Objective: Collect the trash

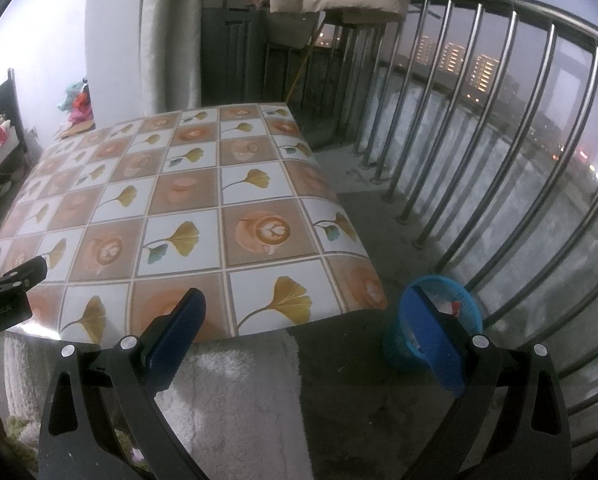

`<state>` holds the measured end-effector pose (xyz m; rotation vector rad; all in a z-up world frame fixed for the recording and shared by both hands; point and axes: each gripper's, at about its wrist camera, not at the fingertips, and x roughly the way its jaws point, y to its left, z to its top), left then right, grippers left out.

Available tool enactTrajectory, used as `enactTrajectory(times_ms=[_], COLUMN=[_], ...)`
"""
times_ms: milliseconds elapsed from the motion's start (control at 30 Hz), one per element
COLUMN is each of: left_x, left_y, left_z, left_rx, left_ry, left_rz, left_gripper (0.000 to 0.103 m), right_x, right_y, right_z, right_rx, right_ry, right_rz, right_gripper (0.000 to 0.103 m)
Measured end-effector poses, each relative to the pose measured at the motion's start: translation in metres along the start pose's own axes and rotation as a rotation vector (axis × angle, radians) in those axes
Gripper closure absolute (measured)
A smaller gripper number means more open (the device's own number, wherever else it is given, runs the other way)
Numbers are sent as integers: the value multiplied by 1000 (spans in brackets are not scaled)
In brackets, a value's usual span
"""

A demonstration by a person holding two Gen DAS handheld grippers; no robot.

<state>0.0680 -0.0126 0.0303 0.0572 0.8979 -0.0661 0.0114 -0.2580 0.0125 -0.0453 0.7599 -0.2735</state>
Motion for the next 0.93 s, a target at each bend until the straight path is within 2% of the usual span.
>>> enactTrajectory(times_ms=[933], left_x=[-2], left_y=[6], left_z=[-3], left_rx=[7], left_ry=[-4], left_rz=[-5], left_gripper=[6], right_x=[0], right_y=[2], right_z=[0], right_rx=[0], right_ry=[0], right_rz=[-1], right_gripper=[8])
